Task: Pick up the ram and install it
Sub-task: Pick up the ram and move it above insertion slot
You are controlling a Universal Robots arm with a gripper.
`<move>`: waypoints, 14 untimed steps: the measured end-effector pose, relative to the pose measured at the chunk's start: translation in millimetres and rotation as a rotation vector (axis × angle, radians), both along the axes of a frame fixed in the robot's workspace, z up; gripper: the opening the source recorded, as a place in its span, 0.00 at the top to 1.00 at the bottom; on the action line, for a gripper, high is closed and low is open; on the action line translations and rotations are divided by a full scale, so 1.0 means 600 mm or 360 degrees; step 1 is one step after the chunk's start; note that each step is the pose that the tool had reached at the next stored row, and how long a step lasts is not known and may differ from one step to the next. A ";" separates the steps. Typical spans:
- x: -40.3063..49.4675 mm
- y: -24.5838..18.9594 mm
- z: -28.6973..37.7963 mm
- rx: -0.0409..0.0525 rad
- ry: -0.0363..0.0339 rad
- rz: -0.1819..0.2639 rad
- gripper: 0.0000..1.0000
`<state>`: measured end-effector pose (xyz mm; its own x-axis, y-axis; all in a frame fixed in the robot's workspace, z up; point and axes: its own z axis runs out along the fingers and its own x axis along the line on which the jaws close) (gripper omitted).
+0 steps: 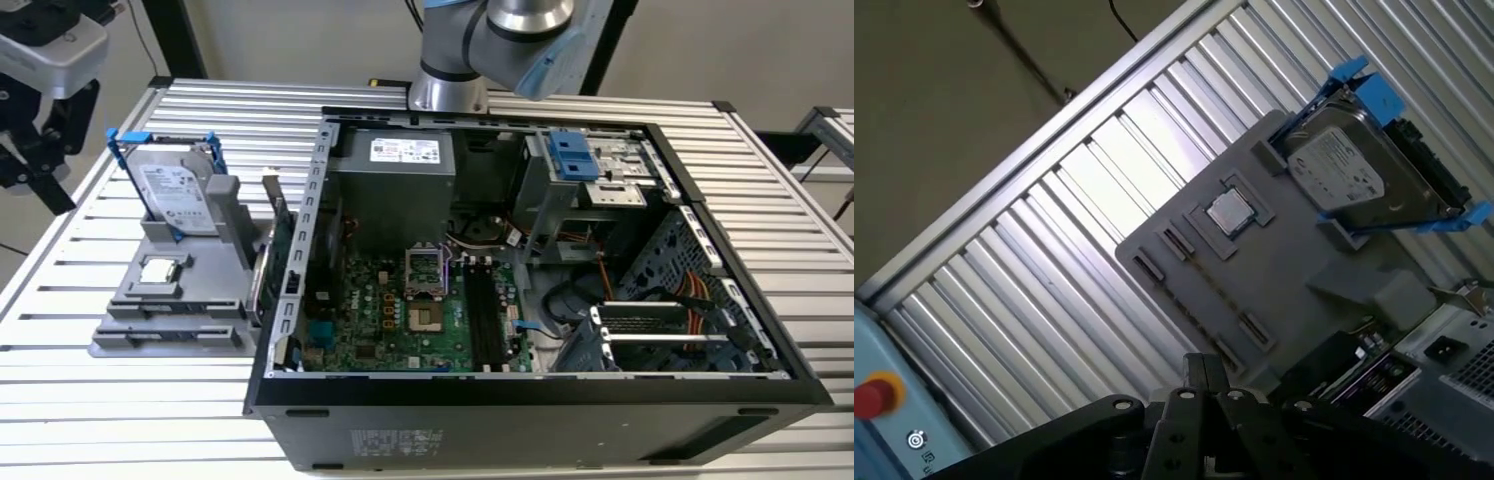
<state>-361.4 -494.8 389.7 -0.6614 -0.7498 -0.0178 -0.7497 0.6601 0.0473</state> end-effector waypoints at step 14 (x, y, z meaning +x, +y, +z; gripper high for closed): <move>0.000 0.0002 0.000 -0.0003 -0.0010 0.0154 1.00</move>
